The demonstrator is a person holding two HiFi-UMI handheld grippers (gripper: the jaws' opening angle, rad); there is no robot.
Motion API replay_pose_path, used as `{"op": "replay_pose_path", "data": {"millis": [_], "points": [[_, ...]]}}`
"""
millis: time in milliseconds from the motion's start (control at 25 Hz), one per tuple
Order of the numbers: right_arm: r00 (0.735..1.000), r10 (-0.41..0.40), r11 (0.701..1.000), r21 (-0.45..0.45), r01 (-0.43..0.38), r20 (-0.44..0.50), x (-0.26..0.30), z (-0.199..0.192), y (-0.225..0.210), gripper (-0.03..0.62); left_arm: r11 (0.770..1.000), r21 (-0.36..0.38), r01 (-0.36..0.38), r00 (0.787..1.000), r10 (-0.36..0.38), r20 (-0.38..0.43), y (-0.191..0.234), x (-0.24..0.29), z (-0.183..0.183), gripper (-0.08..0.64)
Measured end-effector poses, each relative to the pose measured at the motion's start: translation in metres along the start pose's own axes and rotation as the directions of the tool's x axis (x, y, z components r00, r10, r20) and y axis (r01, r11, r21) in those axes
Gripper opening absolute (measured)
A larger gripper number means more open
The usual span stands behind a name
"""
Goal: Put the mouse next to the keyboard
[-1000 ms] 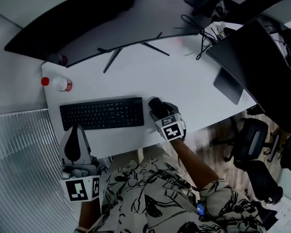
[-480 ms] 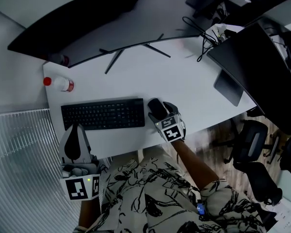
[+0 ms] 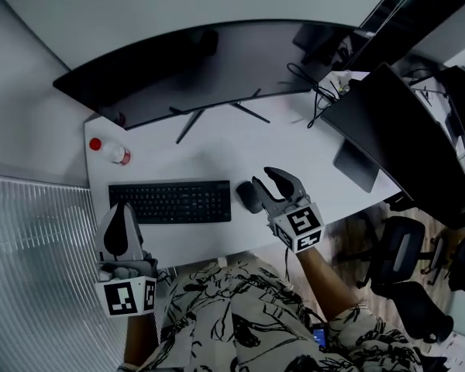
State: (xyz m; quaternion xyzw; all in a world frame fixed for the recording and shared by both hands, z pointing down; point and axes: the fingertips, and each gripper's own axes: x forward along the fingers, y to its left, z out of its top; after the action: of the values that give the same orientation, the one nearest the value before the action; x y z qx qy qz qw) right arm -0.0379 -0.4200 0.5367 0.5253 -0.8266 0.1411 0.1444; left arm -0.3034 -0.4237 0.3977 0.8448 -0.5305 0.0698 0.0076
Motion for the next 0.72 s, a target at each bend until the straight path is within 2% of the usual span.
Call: {"op": "replay_pose_path", "data": {"millis": [120,160,200,480,720], "points": [[0.996,-0.003,1.000,0.012,0.001,0.091,-0.018,0.041,0.000,0.072,1.000,0.006,-0.010,1.000,0.010,0.021,0.004,-0.002,0.009,-0.002],[0.993,-0.003,1.000,0.015,0.001,0.114,-0.024,0.052,0.000,0.017,1.000,0.008,-0.015,1.000,0.014,0.027,0.006,-0.003,0.013,-0.002],[0.990,-0.002,1.000,0.017,-0.001,0.139,-0.030,0.062,0.001,0.006,1.000,0.010,-0.019,0.999,0.019,0.033,0.008,-0.004,0.015,-0.002],[0.949,-0.025,1.000,0.015,0.022,0.316,-0.066,0.128,-0.003,0.006,0.999,0.015,-0.045,0.996,0.044,0.080,0.020,-0.010,0.032,-0.002],[0.921,-0.077,0.996,-0.007,0.087,0.383,-0.095,0.159,-0.012,0.005,0.999,0.013,-0.044,0.993,0.042,0.113,0.024,-0.012,0.046,-0.002]]}}
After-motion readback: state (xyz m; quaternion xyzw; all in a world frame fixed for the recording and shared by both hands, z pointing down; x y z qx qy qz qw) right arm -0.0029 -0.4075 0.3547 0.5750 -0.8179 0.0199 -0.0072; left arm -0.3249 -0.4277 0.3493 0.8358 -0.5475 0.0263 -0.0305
